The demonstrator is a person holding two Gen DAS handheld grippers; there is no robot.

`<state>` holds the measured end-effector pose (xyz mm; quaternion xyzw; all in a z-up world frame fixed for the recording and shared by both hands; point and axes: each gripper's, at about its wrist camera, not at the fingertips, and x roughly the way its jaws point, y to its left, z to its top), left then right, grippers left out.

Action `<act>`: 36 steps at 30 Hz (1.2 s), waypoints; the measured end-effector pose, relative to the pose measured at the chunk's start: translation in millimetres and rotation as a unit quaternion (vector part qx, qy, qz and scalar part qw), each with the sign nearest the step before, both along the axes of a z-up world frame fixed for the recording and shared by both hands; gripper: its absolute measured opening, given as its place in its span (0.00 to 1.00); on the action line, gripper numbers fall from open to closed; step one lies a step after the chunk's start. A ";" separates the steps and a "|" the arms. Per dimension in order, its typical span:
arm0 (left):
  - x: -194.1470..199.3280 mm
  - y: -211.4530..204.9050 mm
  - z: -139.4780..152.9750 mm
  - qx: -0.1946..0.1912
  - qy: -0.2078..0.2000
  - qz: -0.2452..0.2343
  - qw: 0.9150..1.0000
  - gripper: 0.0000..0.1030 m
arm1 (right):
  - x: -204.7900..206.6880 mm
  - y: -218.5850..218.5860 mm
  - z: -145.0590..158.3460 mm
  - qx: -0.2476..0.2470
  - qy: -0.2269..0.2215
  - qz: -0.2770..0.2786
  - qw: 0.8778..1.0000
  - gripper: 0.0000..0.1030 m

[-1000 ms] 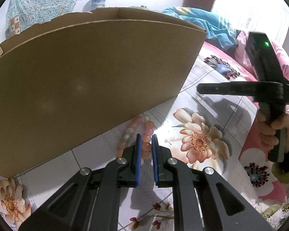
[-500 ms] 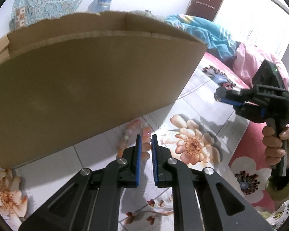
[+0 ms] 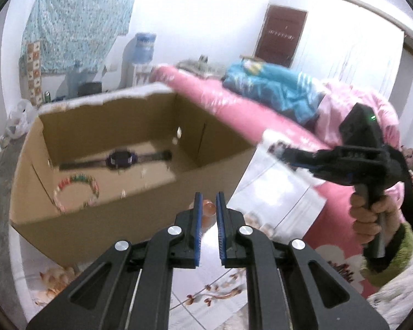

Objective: Organize jewelry
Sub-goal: 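Carry the bracelet and ring into the box and open both grippers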

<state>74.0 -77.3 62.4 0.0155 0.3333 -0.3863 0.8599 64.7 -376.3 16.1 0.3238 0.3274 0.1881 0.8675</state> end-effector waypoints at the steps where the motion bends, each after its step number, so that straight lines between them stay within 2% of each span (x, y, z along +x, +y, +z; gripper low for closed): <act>1: 0.3 2.9 8.9 -0.013 -0.001 -0.003 1.000 0.09 | 3.4 4.1 9.6 -0.006 -0.011 0.006 1.000 0.09; 7: 17.6 13.3 48.3 -0.065 -0.002 -0.013 0.998 0.09 | 28.0 24.3 53.5 -0.049 -0.056 0.044 0.996 0.09; 11: 39.4 11.0 54.4 -0.058 -0.001 -0.005 0.998 0.09 | 58.8 37.6 57.1 -0.086 -0.042 0.069 0.993 0.09; 15: 65.4 2.2 40.1 -0.038 0.025 0.003 0.999 0.09 | 95.9 53.9 36.2 -0.143 0.014 0.095 0.985 0.09; 18: 90.3 -6.2 18.3 -0.012 0.060 0.014 0.998 0.09 | 117.4 62.6 19.2 -0.193 0.047 0.111 0.974 0.09; 24: 121.0 -17.6 -9.1 0.017 0.111 0.010 0.994 0.09 | 134.4 75.7 9.5 -0.265 0.062 0.145 0.951 0.11; 28: 132.4 -17.2 -20.3 0.028 0.130 0.013 0.991 0.09 | 136.0 74.8 13.2 -0.277 0.057 0.149 0.948 0.16; 30: 135.0 -17.6 -21.9 0.028 0.134 0.013 0.990 0.09 | 136.4 71.6 15.1 -0.271 0.054 0.147 0.950 0.20; 36: 138.2 -18.8 -23.4 0.033 0.142 0.012 0.989 0.09 | 128.3 56.4 26.6 -0.241 0.036 0.126 0.962 0.21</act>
